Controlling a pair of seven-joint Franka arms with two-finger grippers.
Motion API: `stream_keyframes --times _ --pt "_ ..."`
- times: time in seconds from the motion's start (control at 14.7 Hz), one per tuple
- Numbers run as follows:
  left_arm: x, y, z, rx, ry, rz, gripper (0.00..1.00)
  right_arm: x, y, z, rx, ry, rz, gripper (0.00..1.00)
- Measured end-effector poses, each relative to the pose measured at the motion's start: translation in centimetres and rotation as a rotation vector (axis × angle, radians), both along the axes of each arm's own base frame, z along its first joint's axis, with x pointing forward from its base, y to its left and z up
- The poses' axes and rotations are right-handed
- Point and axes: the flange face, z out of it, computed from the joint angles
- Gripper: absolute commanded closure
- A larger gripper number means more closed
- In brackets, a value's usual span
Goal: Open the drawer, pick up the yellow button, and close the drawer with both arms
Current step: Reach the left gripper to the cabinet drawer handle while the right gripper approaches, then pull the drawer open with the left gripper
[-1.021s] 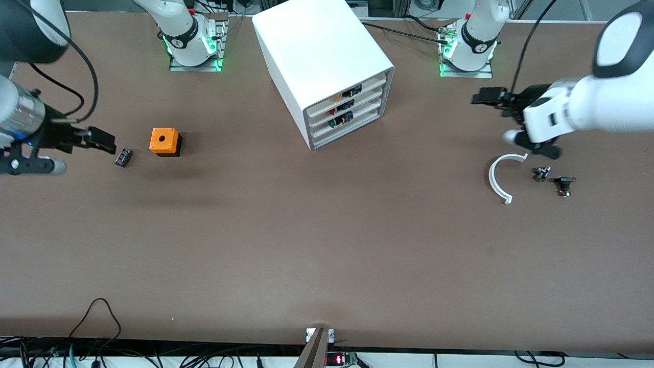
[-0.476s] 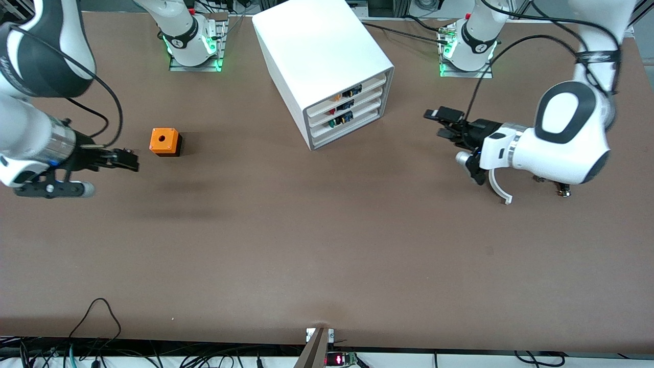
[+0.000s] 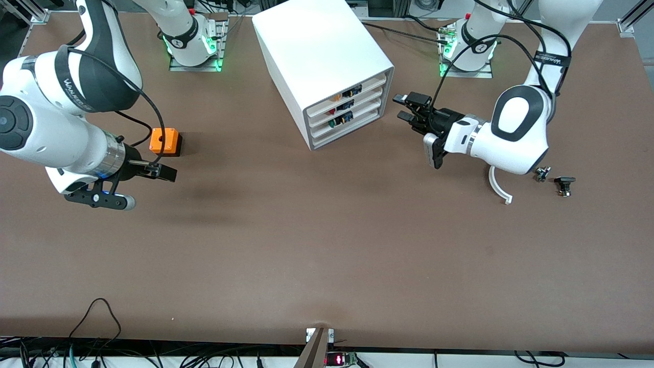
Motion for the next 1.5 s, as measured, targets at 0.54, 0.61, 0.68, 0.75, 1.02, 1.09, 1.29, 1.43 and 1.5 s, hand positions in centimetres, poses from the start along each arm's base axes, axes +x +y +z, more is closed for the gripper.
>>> stream_keyframes --times 0.54,0.61,0.68,0.75,1.02,1.09,1.29,1.43,1.5 --pt "-4.8 -0.9 -5.7 -0.151 -0.064 0.031 0.33 0.3 4.0 1.1 -0.010 -0.028 -0.114 0.00" --pt "-5.4 -1.4 -6.4 -0.144 -0.073 0.037 0.38 0.5 4.6 1.2 -0.010 -0.033 -0.136 0.00" --pt "-5.9 -2.1 -6.8 -0.143 -0.078 0.044 0.41 0.8 5.2 1.3 -0.011 -0.038 -0.157 0.00" --pt "-6.5 -2.9 -7.0 -0.150 -0.070 0.053 0.42 1.1 5.8 1.3 -0.012 -0.041 -0.176 0.00" --pt "-7.9 -4.6 -7.3 -0.174 -0.040 0.067 0.46 2.1 8.0 0.9 -0.012 -0.051 -0.230 0.00" --pt "-8.1 -4.6 -7.4 -0.173 -0.036 0.066 0.46 2.3 8.6 0.9 -0.011 -0.054 -0.237 0.00" --pt "-8.7 -4.5 -7.9 -0.168 -0.022 0.064 0.51 2.5 10.1 1.2 -0.007 -0.067 -0.271 0.00" --pt "-9.3 -5.1 -8.1 -0.171 -0.013 0.050 0.57 2.6 11.0 1.3 -0.005 -0.071 -0.301 0.00" --pt "-9.7 -5.5 -8.1 -0.175 -0.008 0.042 0.66 2.6 11.5 1.3 0.003 -0.069 -0.317 0.00"
